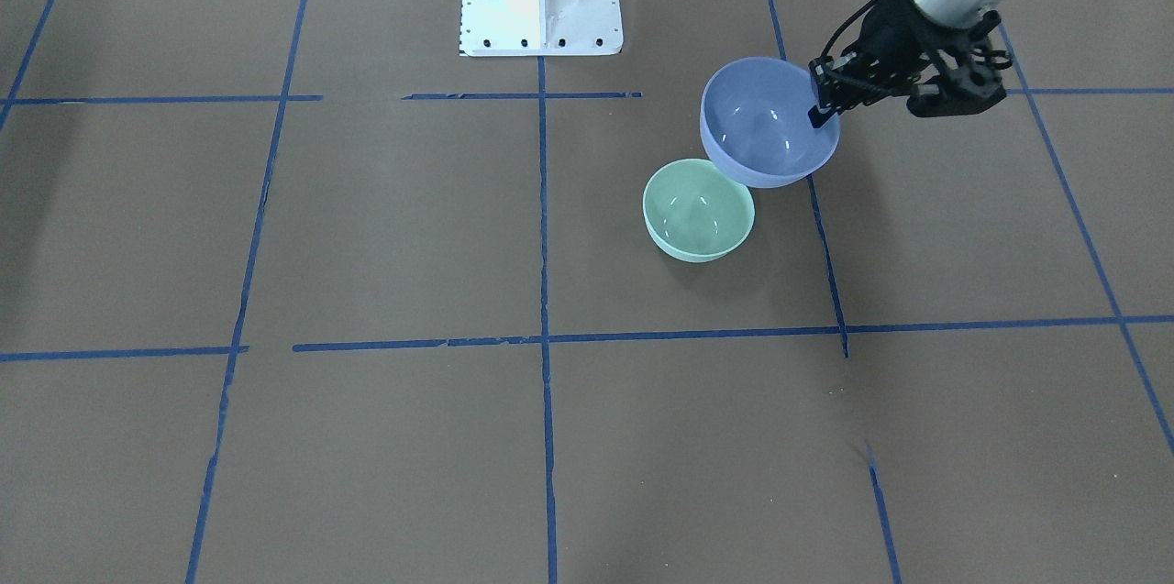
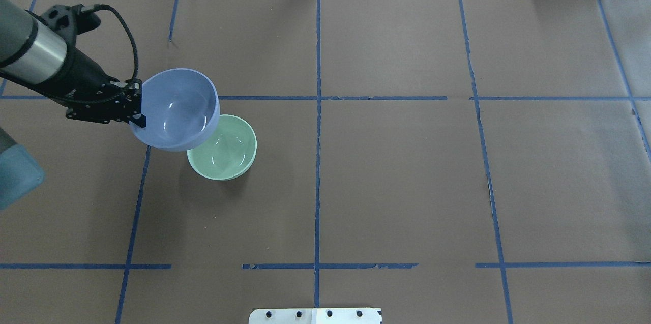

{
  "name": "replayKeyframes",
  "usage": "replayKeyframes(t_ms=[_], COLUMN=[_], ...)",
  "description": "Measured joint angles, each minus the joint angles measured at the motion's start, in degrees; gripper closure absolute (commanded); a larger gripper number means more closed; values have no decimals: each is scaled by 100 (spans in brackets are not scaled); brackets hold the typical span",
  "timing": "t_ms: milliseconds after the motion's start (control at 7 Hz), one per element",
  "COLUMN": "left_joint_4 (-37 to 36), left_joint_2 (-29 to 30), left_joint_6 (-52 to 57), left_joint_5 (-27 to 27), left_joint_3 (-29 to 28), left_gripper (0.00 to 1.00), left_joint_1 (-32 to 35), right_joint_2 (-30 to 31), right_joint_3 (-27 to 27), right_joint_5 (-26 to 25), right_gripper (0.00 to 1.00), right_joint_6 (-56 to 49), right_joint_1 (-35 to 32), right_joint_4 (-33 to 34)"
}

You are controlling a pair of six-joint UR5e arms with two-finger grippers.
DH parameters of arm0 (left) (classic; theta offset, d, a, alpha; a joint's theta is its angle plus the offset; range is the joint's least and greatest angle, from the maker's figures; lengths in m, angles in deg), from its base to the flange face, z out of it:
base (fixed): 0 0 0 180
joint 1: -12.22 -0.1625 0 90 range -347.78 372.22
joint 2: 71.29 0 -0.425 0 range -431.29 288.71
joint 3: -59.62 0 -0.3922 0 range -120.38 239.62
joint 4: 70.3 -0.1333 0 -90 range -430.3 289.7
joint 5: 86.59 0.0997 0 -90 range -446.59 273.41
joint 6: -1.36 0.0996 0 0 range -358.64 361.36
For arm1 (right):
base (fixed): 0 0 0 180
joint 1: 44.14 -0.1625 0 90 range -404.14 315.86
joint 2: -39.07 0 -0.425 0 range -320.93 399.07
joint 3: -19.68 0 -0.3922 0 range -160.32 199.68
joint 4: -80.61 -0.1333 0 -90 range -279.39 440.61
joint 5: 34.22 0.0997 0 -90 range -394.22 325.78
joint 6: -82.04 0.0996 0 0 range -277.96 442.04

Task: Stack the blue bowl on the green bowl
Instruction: 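Carry the blue bowl over the green bowl and lower it inside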

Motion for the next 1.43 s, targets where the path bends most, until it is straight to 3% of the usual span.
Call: replayKeyframes(t_ms=[286,1286,1429], left_joint_4=[863,1231,1236], left_joint_2=[42,-23,-32], left_joint_6=[-443,-538,-518], left_joint_5=[307,599,599], left_joint_3=[-578,-904,-930], left_gripper=[100,100,1], left_joint_1=[-343,-815,-817], right_joint_2=[0,0,0], right_joint_3=[0,0,0], right_joint_5=[2,0,2], right_gripper=[0,0,0], right_joint_6=[0,0,0], right_joint_1=[0,0,0], right_joint_4=[0,1,0])
